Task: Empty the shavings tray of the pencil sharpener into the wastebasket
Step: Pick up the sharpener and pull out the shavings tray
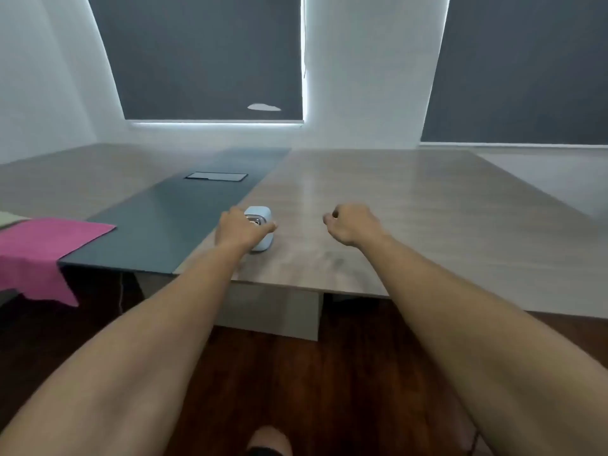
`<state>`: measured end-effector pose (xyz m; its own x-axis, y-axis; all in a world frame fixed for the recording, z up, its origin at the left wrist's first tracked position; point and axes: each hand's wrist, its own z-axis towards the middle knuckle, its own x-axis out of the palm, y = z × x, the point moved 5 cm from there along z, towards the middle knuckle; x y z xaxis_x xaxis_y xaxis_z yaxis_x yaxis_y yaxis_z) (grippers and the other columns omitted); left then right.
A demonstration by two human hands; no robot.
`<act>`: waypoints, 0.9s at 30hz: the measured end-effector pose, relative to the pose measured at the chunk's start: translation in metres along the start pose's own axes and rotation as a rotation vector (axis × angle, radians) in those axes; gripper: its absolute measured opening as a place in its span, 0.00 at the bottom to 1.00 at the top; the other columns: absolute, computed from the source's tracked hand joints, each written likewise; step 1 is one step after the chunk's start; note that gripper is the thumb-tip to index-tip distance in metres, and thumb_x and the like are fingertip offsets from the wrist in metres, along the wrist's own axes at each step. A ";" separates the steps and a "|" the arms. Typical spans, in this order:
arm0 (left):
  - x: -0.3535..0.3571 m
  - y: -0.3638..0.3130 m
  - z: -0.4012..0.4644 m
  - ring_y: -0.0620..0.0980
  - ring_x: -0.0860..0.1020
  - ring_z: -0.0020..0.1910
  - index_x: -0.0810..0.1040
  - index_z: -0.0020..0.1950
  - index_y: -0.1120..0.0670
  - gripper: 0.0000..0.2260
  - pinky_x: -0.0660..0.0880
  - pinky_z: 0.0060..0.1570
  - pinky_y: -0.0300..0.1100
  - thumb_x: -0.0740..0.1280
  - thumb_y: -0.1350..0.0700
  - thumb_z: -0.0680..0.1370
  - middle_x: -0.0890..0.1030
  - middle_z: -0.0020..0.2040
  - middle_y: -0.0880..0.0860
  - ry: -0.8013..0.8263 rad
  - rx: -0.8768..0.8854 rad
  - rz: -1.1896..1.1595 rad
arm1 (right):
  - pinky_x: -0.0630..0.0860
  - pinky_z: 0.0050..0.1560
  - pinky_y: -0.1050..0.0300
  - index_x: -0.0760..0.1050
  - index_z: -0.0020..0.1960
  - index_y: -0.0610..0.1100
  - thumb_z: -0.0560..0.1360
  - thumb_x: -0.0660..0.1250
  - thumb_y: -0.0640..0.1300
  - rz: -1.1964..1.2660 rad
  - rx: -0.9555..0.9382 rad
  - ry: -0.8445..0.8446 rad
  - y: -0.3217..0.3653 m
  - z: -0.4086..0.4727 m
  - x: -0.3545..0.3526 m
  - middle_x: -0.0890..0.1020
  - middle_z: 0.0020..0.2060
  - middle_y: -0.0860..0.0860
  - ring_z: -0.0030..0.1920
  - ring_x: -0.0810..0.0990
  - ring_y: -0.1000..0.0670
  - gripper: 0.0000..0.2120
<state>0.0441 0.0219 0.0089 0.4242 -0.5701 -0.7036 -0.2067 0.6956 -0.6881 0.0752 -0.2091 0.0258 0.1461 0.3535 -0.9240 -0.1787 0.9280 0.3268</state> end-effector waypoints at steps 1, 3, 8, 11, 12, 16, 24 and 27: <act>0.003 0.003 0.002 0.60 0.74 0.65 0.69 0.70 0.61 0.40 0.71 0.58 0.49 0.76 0.40 0.66 0.73 0.67 0.60 -0.009 -0.027 -0.042 | 0.75 0.56 0.47 0.78 0.57 0.40 0.80 0.53 0.55 0.012 0.000 0.013 0.001 0.004 0.005 0.81 0.54 0.41 0.60 0.75 0.39 0.23; 0.008 0.011 0.010 0.59 0.74 0.65 0.69 0.69 0.60 0.41 0.72 0.58 0.49 0.78 0.41 0.64 0.75 0.66 0.59 -0.058 -0.062 -0.091 | 0.75 0.59 0.46 0.78 0.60 0.41 0.80 0.53 0.55 0.042 0.003 0.007 0.002 0.013 0.016 0.81 0.57 0.41 0.62 0.75 0.39 0.23; 0.021 0.021 0.023 0.58 0.78 0.59 0.75 0.60 0.59 0.32 0.73 0.53 0.47 0.79 0.45 0.63 0.80 0.60 0.58 -0.136 -0.088 -0.122 | 0.76 0.55 0.49 0.80 0.55 0.41 0.79 0.54 0.54 0.091 -0.010 -0.012 0.003 0.031 0.034 0.83 0.54 0.41 0.59 0.77 0.38 0.22; 0.024 0.021 0.029 0.56 0.78 0.57 0.77 0.59 0.58 0.27 0.71 0.51 0.43 0.78 0.47 0.65 0.80 0.57 0.56 -0.142 -0.120 -0.189 | 0.77 0.53 0.49 0.81 0.52 0.40 0.80 0.55 0.53 0.154 -0.006 0.006 0.004 0.034 0.040 0.83 0.50 0.41 0.55 0.78 0.39 0.21; 0.025 0.022 0.031 0.55 0.78 0.55 0.78 0.58 0.57 0.25 0.71 0.50 0.42 0.78 0.47 0.66 0.80 0.55 0.54 -0.121 -0.150 -0.247 | 0.77 0.50 0.49 0.80 0.49 0.39 0.80 0.55 0.53 0.194 0.009 0.021 0.005 0.034 0.042 0.83 0.48 0.41 0.53 0.78 0.39 0.21; 0.035 0.026 0.031 0.53 0.83 0.44 0.80 0.48 0.57 0.23 0.82 0.47 0.50 0.76 0.44 0.60 0.83 0.50 0.55 0.055 -0.292 -0.642 | 0.81 0.42 0.49 0.78 0.46 0.38 0.79 0.56 0.55 0.580 0.228 0.267 0.004 0.028 0.053 0.83 0.43 0.42 0.40 0.80 0.41 0.22; 0.052 -0.004 0.008 0.53 0.79 0.37 0.78 0.47 0.55 0.09 0.76 0.34 0.43 0.69 0.50 0.73 0.81 0.41 0.56 0.274 -0.280 -0.946 | 0.84 0.44 0.45 0.73 0.61 0.33 0.72 0.66 0.68 1.147 0.386 0.611 0.012 -0.001 0.060 0.80 0.51 0.38 0.43 0.83 0.39 0.38; 0.056 -0.014 0.004 0.56 0.79 0.41 0.79 0.48 0.56 0.10 0.78 0.40 0.46 0.70 0.50 0.73 0.81 0.46 0.59 0.332 -0.244 -0.960 | 0.84 0.45 0.47 0.75 0.62 0.32 0.70 0.69 0.67 1.225 0.358 0.574 0.011 -0.003 0.059 0.81 0.50 0.39 0.44 0.84 0.41 0.39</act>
<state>0.0740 -0.0179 -0.0206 0.2478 -0.9538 0.1699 -0.0990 -0.1993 -0.9749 0.0784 -0.1786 -0.0254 -0.3491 0.9352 0.0590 0.3661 0.0782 0.9273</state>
